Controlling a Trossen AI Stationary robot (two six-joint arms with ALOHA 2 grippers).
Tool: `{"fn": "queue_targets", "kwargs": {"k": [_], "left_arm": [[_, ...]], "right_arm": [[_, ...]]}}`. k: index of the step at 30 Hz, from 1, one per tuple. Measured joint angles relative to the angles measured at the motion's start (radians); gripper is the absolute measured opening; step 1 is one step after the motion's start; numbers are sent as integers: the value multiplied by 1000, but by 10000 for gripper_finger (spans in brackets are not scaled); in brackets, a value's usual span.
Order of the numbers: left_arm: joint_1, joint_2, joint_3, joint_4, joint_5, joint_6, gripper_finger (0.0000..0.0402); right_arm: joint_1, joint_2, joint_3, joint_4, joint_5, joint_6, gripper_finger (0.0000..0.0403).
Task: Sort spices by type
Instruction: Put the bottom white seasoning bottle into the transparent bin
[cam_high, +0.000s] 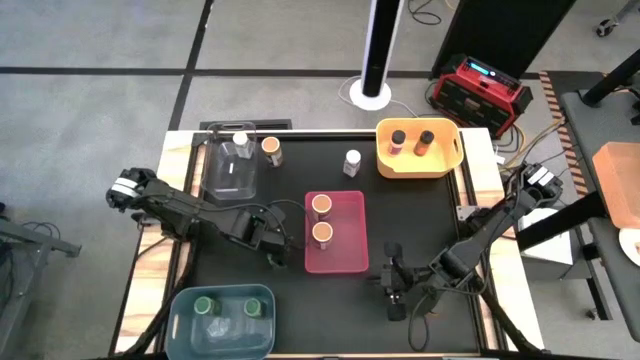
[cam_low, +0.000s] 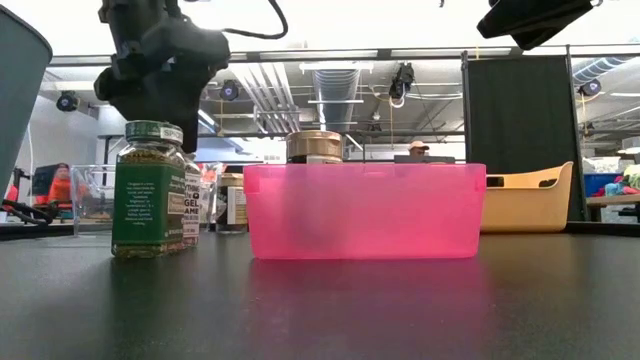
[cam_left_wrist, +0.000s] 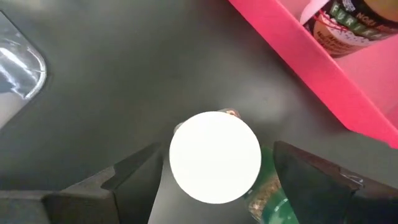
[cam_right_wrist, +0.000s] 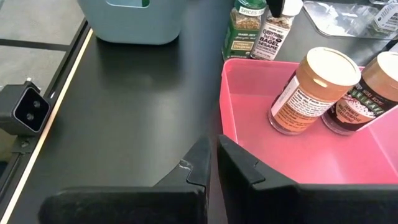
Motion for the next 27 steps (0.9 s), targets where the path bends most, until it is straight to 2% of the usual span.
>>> {"fn": "queue_targets", "kwargs": {"k": [27], "left_arm": [[6,0,-36,54,-26,-17,285]], "right_arm": [[1,0,-13,0,0,6,18]]}}
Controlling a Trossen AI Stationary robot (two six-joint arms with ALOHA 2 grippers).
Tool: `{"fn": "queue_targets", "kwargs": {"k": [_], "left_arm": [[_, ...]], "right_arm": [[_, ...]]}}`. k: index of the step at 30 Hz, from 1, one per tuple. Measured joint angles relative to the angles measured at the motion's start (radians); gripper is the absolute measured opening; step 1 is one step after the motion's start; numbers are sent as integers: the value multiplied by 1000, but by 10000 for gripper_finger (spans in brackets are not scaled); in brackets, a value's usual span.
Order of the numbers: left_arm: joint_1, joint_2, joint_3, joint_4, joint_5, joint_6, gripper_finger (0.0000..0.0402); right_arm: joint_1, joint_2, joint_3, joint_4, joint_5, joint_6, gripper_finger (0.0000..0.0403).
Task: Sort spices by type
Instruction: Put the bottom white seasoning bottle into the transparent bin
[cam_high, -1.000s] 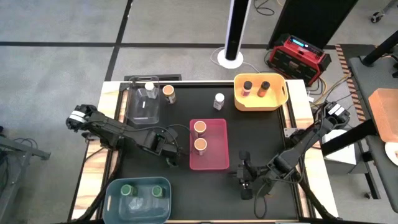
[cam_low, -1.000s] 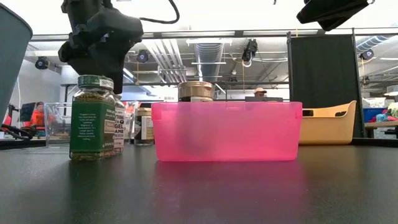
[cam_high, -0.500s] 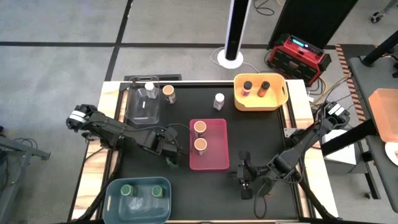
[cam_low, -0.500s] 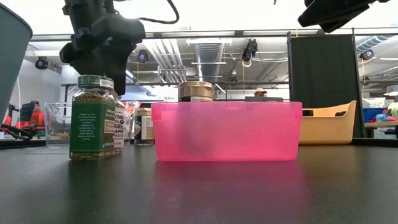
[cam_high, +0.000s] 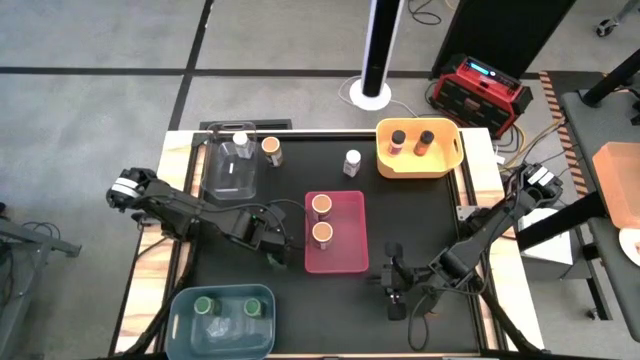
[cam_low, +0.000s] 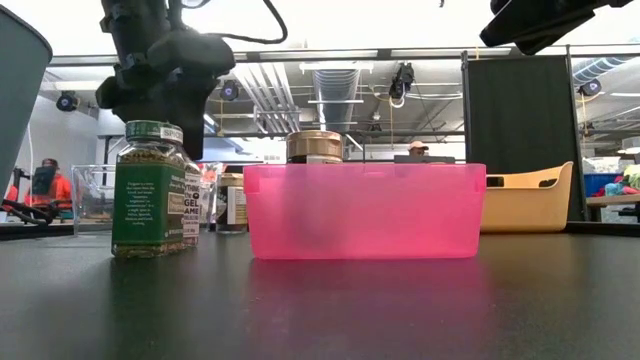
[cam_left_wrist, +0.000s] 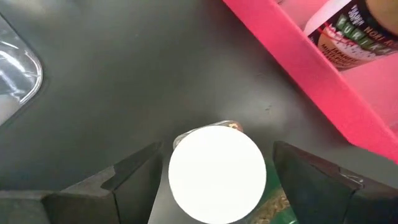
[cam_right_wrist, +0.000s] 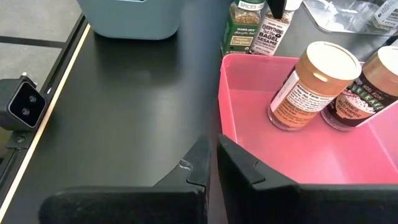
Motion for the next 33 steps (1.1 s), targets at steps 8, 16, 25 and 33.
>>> {"fn": "queue_targets", "kwargs": {"k": [8,16,25,33], "left_arm": [[1,0,-43,58,-2,4,283],[1,0,-43,59,-12,18,249],[1,0,-43,60,-24,19,189],[1,0,-34,53,-29,46,198]], "right_arm": [[0,0,-1,0,0,1,18],[0,0,-1,0,0,1,18],[0,0,-2,0,0,1,18],[0,0,-3,0,0,1,18]]}}
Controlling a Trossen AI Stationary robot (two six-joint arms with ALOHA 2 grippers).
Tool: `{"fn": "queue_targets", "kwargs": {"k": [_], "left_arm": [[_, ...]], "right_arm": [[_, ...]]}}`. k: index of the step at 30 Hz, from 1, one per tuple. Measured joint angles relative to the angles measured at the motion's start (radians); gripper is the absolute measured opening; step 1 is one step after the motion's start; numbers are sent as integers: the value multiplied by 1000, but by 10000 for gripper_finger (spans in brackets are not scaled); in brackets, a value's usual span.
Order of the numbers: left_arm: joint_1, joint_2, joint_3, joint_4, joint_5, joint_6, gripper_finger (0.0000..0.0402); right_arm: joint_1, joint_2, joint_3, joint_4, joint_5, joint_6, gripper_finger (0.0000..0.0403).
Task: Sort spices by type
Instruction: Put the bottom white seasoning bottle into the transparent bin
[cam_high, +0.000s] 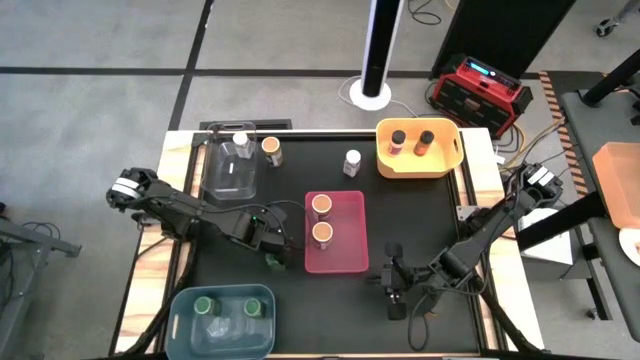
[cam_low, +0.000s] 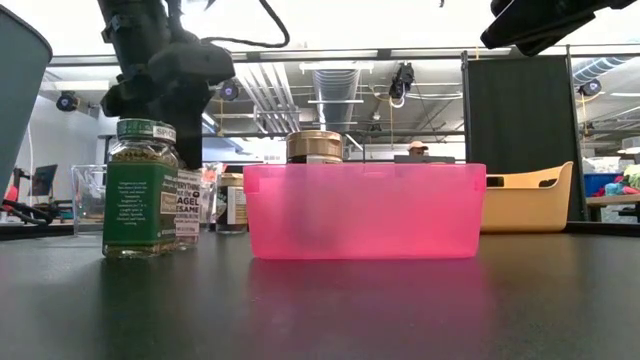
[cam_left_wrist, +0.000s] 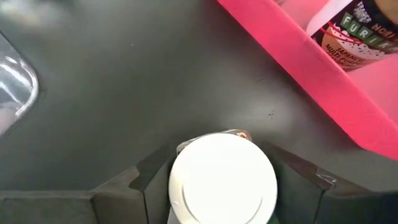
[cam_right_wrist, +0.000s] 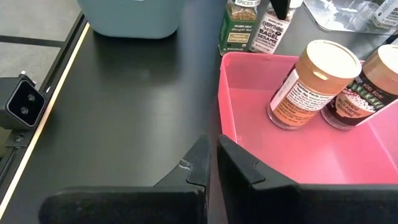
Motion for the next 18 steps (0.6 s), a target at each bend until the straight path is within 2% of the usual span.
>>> {"fn": "queue_targets", "kwargs": {"k": [7,10,14,18], "left_arm": [[16,-4,92,-79,-53,79,190],[22,-4,166,-191,-85,102,194],[33,-10,282,-388,-170,114,195],[60,-45,374,-518,-257,135,194]], "right_arm": [[0,0,0,0,0,1,18],[0,0,0,0,0,1,18],[0,0,-1,1,0,1,18],[0,0,-2,0,0,1,18]]}}
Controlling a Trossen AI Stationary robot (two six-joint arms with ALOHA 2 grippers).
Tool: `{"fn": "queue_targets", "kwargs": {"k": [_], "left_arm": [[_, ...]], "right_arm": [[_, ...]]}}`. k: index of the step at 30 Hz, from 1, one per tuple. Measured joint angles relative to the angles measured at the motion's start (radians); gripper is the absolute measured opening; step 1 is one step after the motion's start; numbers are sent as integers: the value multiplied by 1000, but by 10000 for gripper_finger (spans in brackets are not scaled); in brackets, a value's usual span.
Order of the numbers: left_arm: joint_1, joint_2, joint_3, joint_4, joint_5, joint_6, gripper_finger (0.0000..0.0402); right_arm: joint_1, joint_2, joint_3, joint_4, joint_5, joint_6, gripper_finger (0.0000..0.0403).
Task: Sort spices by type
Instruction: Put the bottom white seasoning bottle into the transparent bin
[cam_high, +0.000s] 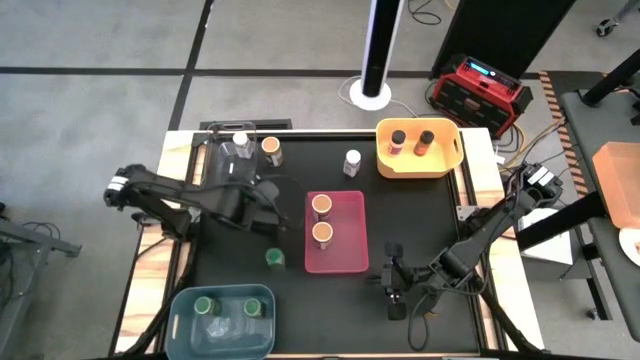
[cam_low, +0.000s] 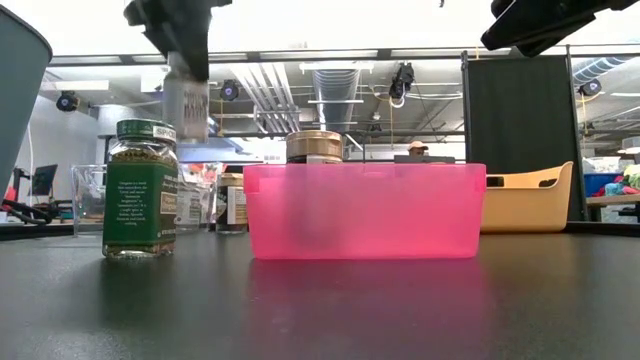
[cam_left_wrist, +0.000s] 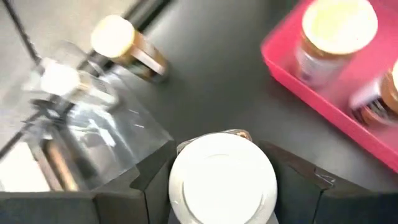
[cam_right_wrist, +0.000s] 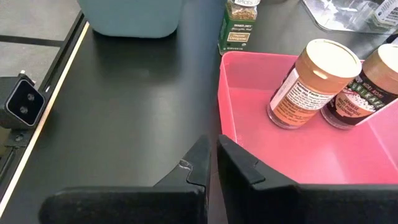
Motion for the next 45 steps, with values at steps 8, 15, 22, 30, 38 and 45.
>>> {"fn": "queue_targets", "kwargs": {"k": [8,15,22,30,38,45], "left_arm": [[146,-215,-21,-20,-80,39,194],[348,-399,-161,61,-81,90,194],[587,-508,-372,319,89,243,194],[787,-473,-465,393,185,363,194],[893,-431,-464,480,254,440,194],[925,-366,-464,483,264,458,194]], "right_arm": [[0,0,-2,1,0,0,18],[0,0,-2,4,0,-4,18],[-1,0,-2,5,0,-4,18],[-1,0,-2,5,0,-4,18],[-1,0,-2,5,0,-4,18],[-1,0,-3,4,0,0,18]]}}
